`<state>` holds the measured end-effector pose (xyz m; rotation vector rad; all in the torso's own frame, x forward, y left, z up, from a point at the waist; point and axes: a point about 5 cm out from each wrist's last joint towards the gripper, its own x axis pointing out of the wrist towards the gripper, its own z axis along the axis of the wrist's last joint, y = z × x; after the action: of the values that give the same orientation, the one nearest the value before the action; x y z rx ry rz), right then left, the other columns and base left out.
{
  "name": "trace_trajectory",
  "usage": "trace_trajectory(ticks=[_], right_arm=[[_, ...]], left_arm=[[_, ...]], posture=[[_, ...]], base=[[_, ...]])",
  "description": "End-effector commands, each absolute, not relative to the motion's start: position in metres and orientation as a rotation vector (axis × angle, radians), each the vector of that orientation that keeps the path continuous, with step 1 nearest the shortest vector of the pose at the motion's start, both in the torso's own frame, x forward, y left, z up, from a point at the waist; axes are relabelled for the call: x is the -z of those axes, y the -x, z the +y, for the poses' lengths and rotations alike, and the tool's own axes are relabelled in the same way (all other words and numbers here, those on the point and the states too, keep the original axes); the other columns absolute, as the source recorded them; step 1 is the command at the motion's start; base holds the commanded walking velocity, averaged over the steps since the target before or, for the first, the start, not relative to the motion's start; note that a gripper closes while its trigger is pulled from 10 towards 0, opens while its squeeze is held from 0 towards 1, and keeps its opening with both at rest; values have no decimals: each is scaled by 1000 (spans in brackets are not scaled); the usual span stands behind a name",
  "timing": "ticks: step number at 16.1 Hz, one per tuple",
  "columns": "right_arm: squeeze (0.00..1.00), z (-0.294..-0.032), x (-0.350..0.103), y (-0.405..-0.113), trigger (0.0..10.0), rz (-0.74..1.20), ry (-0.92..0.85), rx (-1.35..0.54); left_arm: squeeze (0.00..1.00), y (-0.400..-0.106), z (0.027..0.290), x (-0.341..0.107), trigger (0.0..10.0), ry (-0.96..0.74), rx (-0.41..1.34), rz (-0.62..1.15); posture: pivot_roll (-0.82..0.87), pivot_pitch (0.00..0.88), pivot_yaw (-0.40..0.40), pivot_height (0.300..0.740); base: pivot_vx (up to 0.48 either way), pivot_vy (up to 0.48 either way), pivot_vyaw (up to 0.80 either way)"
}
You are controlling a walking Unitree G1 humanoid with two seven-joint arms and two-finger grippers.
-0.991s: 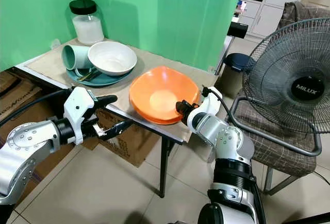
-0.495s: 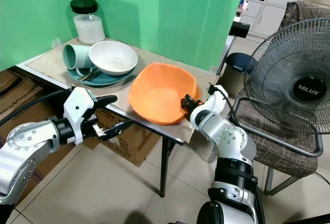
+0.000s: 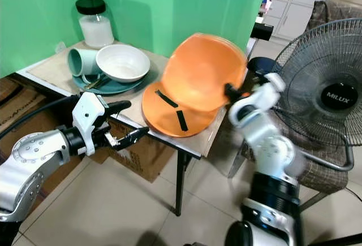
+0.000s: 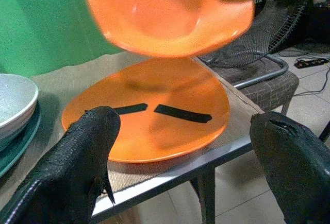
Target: Setting the table
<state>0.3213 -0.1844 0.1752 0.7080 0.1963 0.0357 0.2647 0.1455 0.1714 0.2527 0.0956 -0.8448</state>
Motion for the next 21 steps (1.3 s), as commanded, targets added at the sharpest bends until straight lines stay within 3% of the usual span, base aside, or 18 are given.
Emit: trace_trajectory(ticks=[1, 2, 3, 6, 10, 16, 18, 19, 21], right_arm=[[0, -193, -188, -313, 0, 113, -647, -29], [0, -198, -190, -305, 4549, 88, -614, -23], [0, -204, -195, -291, 10000, 39, -577, -25], [0, -211, -192, -266, 10000, 4, -458, 30], [0, -207, -191, -247, 10000, -19, -309, 78], [0, -202, -182, -247, 10000, 4, -281, 119], [0, -204, -178, -245, 10000, 17, -293, 148], [0, -204, -176, -243, 10000, 19, -279, 150], [0, -202, -175, -243, 10000, 24, -269, 153]], left_arm=[[761, -265, 143, -174, 10000, -260, 830, 73], [753, -266, 142, -174, 10000, -259, 800, 55], [596, -274, 142, -174, 10000, -265, 681, 33], [443, -281, 135, -177, 10000, -259, 550, -34], [267, -283, 123, -178, 10000, -213, 448, -90], [184, -282, 123, -170, 10000, -223, 403, -70], [122, -281, 126, -170, 10000, -210, 398, -65], [12, -282, 128, -167, 10000, -205, 382, -56], [0, -283, 129, -163, 10000, -221, 367, -38]], posture=[[79, 0, -43, 740], [76, 0, -42, 740], [61, 0, -33, 740], [40, 0, -28, 740], [7, 0, -24, 740], [23, 0, -64, 740], [20, 0, -62, 740], [14, 0, -56, 740], [14, 0, -56, 740]], base=[[0, 0, 0], [0, 0, 0], [0, 0, 0], [0, 0, 0], [0, 0, -773], [0, 0, -775], [0, 0, -775], [0, 0, -775], [0, 0, -775]])
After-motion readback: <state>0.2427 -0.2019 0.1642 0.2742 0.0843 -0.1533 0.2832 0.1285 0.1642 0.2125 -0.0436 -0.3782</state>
